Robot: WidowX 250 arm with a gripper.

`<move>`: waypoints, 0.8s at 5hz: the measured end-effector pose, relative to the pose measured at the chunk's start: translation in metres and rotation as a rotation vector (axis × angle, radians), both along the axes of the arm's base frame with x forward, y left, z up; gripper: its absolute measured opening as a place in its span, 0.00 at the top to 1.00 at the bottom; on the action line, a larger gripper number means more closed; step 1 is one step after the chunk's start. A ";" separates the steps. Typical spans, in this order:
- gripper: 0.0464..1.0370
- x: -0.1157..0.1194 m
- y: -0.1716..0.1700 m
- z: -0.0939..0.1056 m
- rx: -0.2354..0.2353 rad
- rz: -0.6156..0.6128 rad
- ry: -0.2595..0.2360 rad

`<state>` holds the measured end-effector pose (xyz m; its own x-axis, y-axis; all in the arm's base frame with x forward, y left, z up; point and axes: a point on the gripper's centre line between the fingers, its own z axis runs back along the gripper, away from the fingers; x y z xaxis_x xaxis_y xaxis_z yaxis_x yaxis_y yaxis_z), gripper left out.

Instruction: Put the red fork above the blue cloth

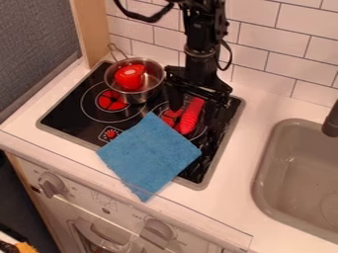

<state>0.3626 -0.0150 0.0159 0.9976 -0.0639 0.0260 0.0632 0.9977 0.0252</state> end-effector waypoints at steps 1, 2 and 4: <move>0.09 0.003 0.000 -0.005 0.016 0.001 0.002; 0.38 0.003 -0.004 -0.006 0.028 -0.022 -0.003; 0.63 0.007 -0.013 0.003 0.004 -0.053 0.008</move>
<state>0.3699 -0.0279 0.0185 0.9930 -0.1166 0.0178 0.1160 0.9928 0.0286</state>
